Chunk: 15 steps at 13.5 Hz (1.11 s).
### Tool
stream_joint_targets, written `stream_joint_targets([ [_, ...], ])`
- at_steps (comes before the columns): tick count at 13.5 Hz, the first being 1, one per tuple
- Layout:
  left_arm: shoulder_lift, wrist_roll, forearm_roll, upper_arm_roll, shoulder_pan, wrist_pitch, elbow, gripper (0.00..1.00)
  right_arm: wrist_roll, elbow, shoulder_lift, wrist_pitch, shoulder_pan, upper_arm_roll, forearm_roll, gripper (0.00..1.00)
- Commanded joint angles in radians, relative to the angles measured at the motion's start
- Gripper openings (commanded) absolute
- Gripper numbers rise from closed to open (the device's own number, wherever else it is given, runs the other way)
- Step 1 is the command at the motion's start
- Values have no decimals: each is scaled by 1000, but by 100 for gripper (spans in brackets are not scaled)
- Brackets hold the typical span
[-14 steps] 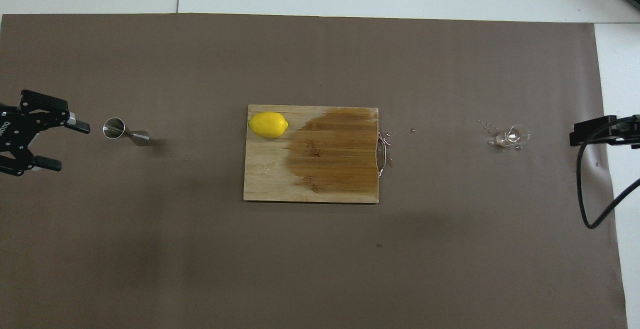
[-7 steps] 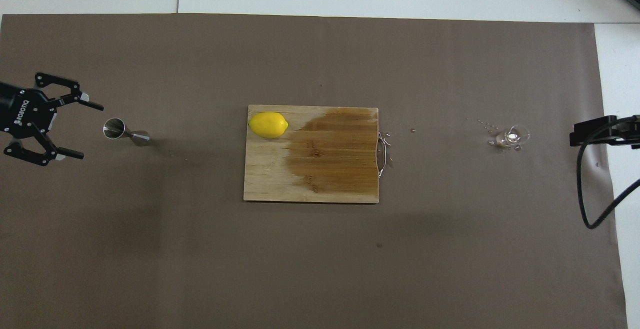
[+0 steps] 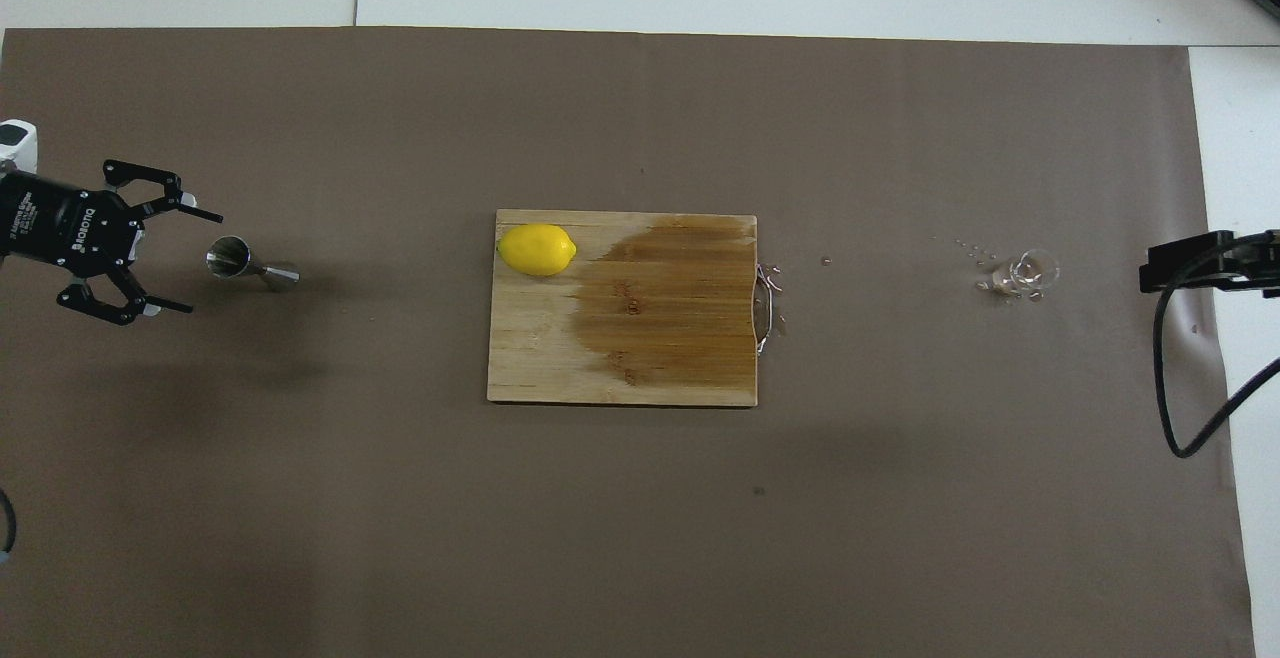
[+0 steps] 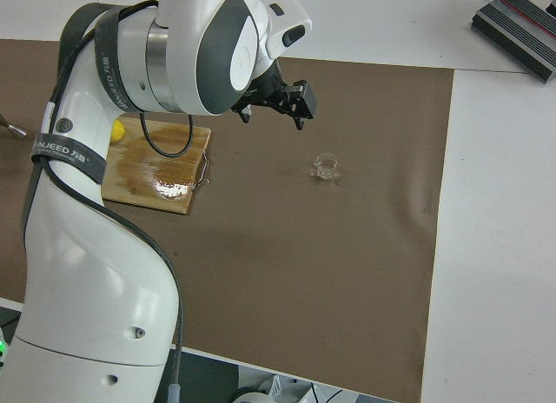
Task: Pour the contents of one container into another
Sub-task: 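Open the left gripper and move it toward the small metal cup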
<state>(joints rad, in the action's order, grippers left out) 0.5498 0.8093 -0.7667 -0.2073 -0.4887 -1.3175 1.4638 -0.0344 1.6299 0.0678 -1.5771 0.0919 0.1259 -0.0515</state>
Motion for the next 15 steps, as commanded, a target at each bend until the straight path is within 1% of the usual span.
stream_joint_targets([
  [1,81,30,-17,-67,-51,47,-66,100,-13,-9,0,12,-4,-3,9,100],
  [2,117,31,-16,-93,-65,55,-88,100,-13,-7,0,12,-4,-3,9,100],
  [4,223,53,-17,-116,-93,125,-193,100,-13,-9,0,12,-4,-3,9,100],
  [6,274,117,-20,-216,-167,132,-253,100,-13,-9,0,12,-4,-3,9,100],
  [8,320,133,-26,-253,-200,135,-284,100,-13,-9,0,12,-4,-3,9,100],
  [15,417,131,-25,-247,-202,118,-339,100,-13,-7,0,12,-4,-3,9,100],
])
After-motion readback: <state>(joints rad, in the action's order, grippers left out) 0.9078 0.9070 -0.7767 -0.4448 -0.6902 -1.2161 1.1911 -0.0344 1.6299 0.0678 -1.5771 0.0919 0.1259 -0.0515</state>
